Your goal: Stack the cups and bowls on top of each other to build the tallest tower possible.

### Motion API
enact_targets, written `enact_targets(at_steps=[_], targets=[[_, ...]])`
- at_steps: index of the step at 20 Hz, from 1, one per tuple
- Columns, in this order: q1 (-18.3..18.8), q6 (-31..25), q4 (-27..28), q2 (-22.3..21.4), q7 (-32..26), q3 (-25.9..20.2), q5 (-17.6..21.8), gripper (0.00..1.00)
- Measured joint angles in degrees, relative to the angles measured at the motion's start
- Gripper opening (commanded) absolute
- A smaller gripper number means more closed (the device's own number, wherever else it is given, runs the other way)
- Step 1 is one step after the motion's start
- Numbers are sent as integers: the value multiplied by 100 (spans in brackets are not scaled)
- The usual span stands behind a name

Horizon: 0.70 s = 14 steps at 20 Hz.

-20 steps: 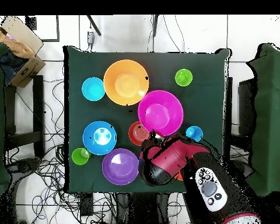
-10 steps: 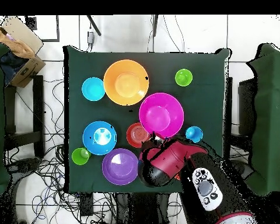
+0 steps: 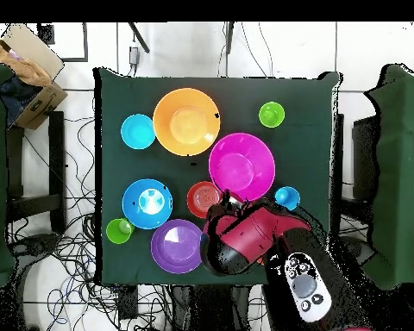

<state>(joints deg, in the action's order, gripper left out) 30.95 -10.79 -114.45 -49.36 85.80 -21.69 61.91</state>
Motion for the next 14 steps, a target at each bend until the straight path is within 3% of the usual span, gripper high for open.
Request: enact_targets(at_steps=[8,14], targets=[[170,-84,-19,-850,0,-133,-827,0],[171,-196,-23,-1234,0,-168,-1055,0]])
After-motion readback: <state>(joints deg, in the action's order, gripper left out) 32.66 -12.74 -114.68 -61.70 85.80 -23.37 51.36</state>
